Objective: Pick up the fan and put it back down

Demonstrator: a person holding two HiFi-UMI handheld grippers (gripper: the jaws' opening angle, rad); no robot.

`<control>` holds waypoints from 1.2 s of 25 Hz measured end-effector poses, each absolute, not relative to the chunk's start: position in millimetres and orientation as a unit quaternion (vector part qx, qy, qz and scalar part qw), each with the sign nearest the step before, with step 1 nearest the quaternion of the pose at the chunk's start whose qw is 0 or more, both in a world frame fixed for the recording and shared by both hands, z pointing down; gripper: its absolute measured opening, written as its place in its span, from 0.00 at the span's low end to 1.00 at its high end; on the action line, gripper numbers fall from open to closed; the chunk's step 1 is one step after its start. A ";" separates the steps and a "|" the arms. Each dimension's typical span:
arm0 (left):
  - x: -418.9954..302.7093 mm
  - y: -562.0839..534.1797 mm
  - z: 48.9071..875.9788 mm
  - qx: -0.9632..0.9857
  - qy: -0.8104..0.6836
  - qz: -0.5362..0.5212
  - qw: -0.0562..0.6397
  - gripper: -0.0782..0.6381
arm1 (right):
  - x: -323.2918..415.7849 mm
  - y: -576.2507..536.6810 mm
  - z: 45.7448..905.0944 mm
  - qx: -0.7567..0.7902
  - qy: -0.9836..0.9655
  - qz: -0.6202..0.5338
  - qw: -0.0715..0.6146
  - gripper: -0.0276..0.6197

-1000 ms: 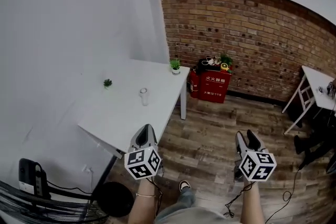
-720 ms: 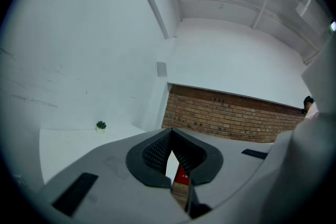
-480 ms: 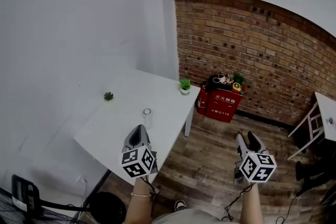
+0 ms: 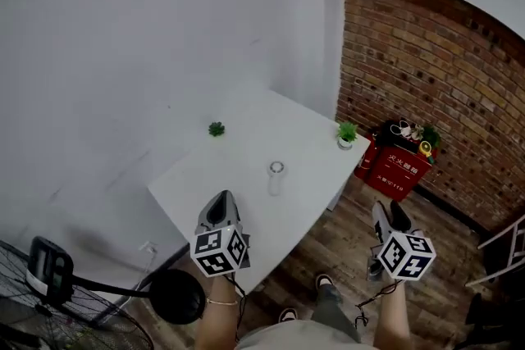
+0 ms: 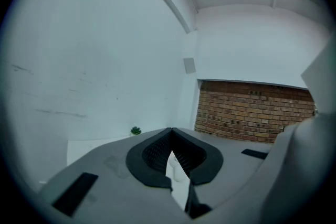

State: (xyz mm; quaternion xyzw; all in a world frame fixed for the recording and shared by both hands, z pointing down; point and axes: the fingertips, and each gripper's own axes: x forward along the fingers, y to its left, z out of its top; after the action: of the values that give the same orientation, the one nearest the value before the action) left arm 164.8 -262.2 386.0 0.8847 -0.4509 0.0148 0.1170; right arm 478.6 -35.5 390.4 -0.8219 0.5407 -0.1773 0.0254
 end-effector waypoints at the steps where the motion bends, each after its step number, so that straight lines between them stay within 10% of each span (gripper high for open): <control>1: 155.0 -267.0 388.7 0.876 -0.466 0.015 0.120 0.12 | 477.6 -53.1 391.3 -0.812 0.555 -0.179 0.023 0.34; 30: -1.5 -241.7 416.9 0.694 -0.701 -0.005 0.160 0.12 | 397.9 -279.0 413.3 -0.628 0.749 -0.200 -0.068 0.34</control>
State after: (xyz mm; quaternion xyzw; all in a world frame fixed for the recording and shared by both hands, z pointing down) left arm -1.5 -241.7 416.9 0.6944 -0.7014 -0.0049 0.1604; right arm 397.9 -279.0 413.3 -0.6278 0.7493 -0.1995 -0.0683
